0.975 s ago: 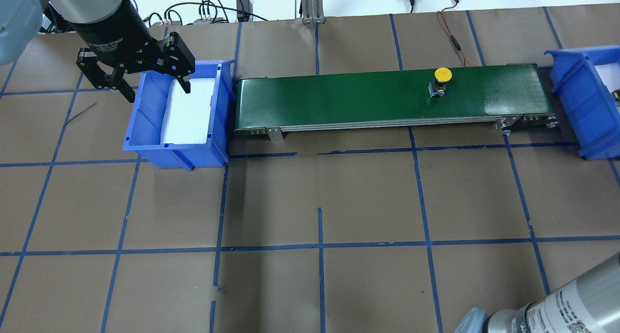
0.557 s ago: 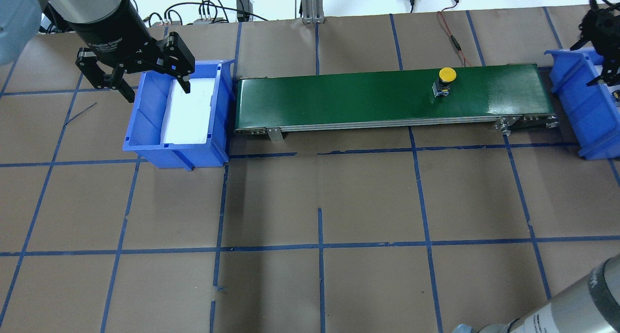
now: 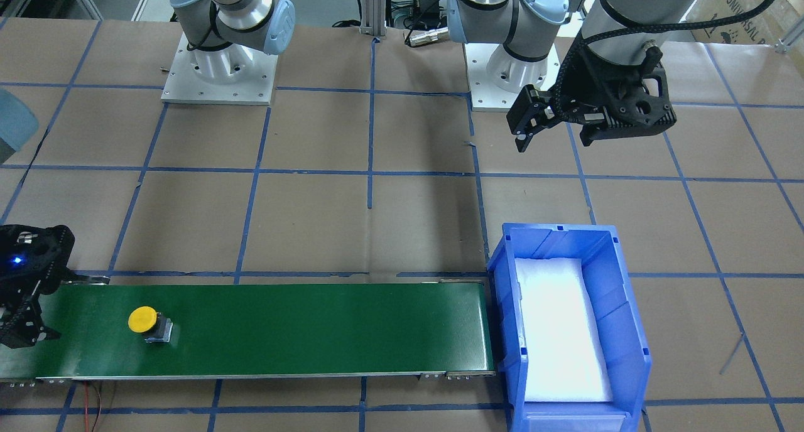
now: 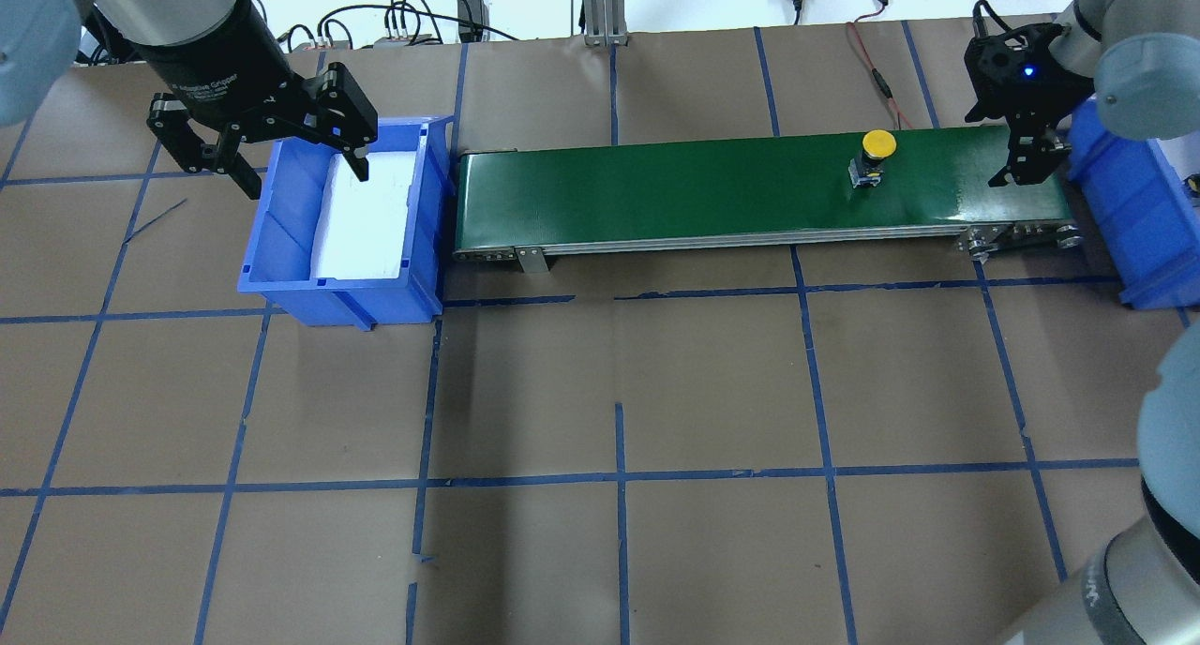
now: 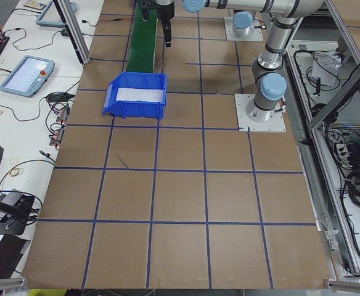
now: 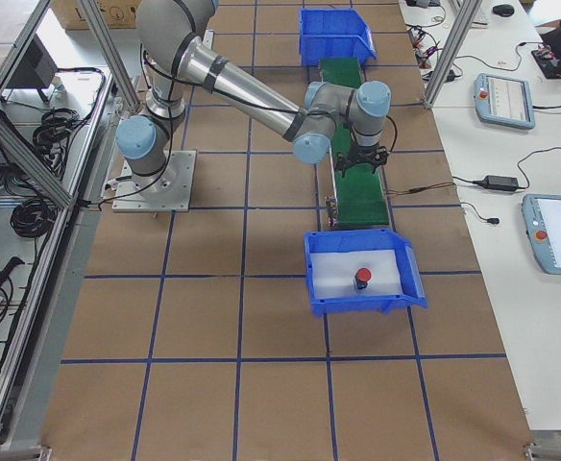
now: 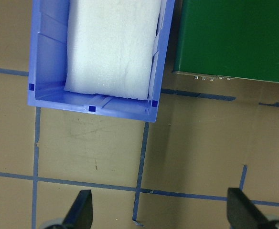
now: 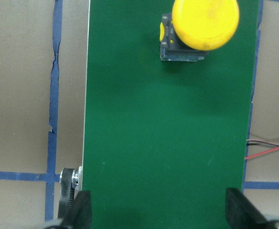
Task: Transport two buttons from left to right
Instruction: 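Move the right gripper back over the belt end toward the yellow button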
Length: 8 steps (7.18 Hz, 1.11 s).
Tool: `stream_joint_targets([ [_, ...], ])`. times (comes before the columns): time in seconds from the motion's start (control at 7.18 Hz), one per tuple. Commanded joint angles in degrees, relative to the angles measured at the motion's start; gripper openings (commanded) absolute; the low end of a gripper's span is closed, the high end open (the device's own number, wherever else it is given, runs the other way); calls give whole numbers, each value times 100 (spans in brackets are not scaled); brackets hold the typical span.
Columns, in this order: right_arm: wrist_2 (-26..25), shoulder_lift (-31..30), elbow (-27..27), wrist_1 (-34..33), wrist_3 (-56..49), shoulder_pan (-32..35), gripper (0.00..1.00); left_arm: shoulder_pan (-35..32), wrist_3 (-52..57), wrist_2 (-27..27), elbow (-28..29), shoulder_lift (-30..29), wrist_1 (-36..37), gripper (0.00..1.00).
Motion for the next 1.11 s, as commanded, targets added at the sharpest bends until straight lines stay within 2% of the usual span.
stream_joint_targets([
  [0.0, -60, 9, 23, -63, 17, 25, 100, 0, 0, 0, 0, 0, 0, 99],
  [0.28, -34, 44, 32, -89, 18, 33, 100, 0, 0, 0, 0, 0, 0, 99],
  [0.42, -51, 201, 23, -368, 9, 33, 100, 0, 0, 0, 0, 0, -9, 100],
  [0.98, 1, 211, 93, -397, 52, 33, 100, 0, 0, 9, 0, 0, -9, 99],
])
